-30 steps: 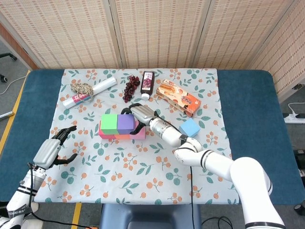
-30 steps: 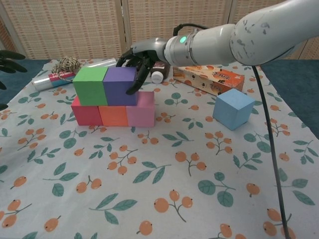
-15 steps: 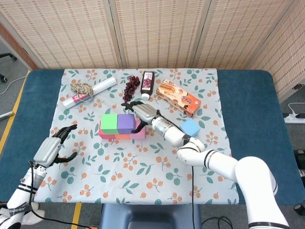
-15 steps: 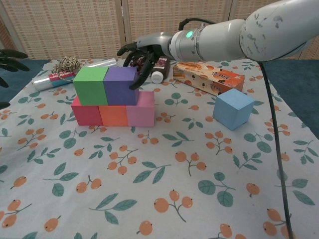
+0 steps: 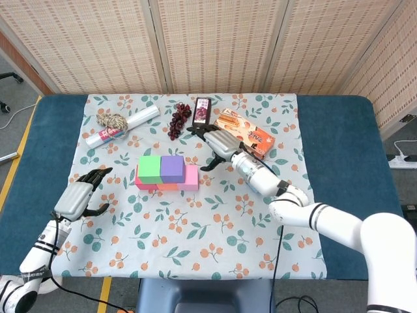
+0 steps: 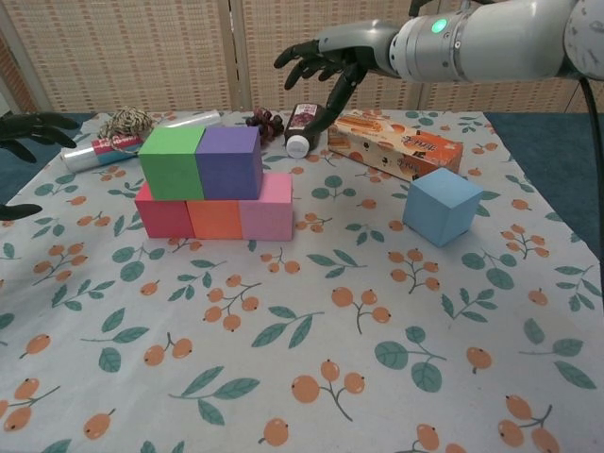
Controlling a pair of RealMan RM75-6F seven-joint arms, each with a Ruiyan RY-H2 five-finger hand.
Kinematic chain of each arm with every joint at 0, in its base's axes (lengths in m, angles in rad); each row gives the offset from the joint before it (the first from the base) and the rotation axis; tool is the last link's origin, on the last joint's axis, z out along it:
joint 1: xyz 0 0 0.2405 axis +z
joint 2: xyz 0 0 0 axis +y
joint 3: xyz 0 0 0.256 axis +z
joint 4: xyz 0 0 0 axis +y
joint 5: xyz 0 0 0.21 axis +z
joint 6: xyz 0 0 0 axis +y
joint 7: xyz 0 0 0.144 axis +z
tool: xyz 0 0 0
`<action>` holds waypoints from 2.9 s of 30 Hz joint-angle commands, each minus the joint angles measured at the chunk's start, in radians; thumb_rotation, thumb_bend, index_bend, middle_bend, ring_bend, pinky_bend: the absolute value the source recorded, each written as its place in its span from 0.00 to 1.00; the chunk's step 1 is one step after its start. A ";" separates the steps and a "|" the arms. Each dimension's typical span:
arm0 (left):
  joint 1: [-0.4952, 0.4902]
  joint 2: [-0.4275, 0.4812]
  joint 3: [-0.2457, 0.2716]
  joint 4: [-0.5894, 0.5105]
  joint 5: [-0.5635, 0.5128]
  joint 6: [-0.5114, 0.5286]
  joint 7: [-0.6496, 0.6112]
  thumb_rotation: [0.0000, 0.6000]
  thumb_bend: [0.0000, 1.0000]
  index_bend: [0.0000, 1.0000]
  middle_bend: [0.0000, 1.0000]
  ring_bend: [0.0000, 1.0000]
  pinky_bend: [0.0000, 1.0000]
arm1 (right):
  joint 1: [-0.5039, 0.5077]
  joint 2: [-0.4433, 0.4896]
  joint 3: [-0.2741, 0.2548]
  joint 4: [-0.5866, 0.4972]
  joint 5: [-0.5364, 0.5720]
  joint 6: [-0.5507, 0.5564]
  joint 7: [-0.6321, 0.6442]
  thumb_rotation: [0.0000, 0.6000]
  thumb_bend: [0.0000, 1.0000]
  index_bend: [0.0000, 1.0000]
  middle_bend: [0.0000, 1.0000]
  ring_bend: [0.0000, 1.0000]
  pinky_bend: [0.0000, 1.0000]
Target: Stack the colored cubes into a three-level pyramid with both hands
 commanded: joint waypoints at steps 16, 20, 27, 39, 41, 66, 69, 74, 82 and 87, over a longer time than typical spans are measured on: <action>0.046 0.013 0.018 -0.067 0.006 0.063 -0.031 1.00 0.31 0.08 0.13 0.10 0.21 | -0.187 0.237 -0.189 -0.180 0.005 0.051 -0.143 1.00 0.00 0.00 0.11 0.00 0.00; 0.055 0.017 0.023 -0.087 0.011 0.074 -0.041 1.00 0.31 0.08 0.13 0.10 0.21 | -0.252 0.269 -0.218 -0.206 -0.051 0.120 -0.136 1.00 0.00 0.00 0.11 0.00 0.00; 0.059 0.017 0.024 -0.115 0.008 0.073 -0.038 1.00 0.31 0.07 0.13 0.10 0.21 | -0.286 0.220 -0.276 -0.109 -0.246 0.180 -0.084 1.00 0.00 0.00 0.11 0.00 0.00; 0.070 0.026 0.022 -0.127 -0.004 0.077 -0.042 1.00 0.30 0.07 0.13 0.10 0.21 | -0.248 0.070 -0.368 0.152 -0.500 0.258 0.019 1.00 0.00 0.11 0.11 0.00 0.00; 0.073 0.026 0.023 -0.125 -0.003 0.080 -0.051 1.00 0.30 0.07 0.13 0.10 0.21 | -0.247 0.046 -0.375 0.187 -0.514 0.272 0.024 1.00 0.00 0.15 0.11 0.00 0.00; 0.096 0.038 0.033 -0.141 0.033 0.119 -0.032 1.00 0.30 0.07 0.13 0.10 0.21 | -0.186 0.277 -0.158 -0.285 -0.347 0.343 -0.065 1.00 0.07 0.38 0.28 0.08 0.00; 0.097 0.039 0.035 -0.148 0.033 0.118 -0.022 1.00 0.30 0.07 0.13 0.10 0.21 | -0.147 0.283 -0.116 -0.336 -0.302 0.300 -0.109 1.00 0.08 0.37 0.28 0.08 0.00; 0.096 0.039 0.035 -0.151 0.026 0.110 -0.018 1.00 0.30 0.07 0.13 0.10 0.21 | -0.070 0.244 -0.057 -0.342 -0.211 0.219 -0.174 1.00 0.09 0.36 0.28 0.08 0.00; 0.094 0.035 0.032 -0.142 0.017 0.099 -0.029 1.00 0.30 0.07 0.13 0.10 0.21 | 0.073 0.118 -0.010 -0.237 -0.047 0.091 -0.291 1.00 0.09 0.33 0.28 0.08 0.00; 0.092 0.031 0.029 -0.133 0.011 0.091 -0.041 1.00 0.30 0.06 0.13 0.10 0.21 | 0.136 0.052 0.012 -0.163 0.014 0.066 -0.320 1.00 0.10 0.33 0.28 0.08 0.00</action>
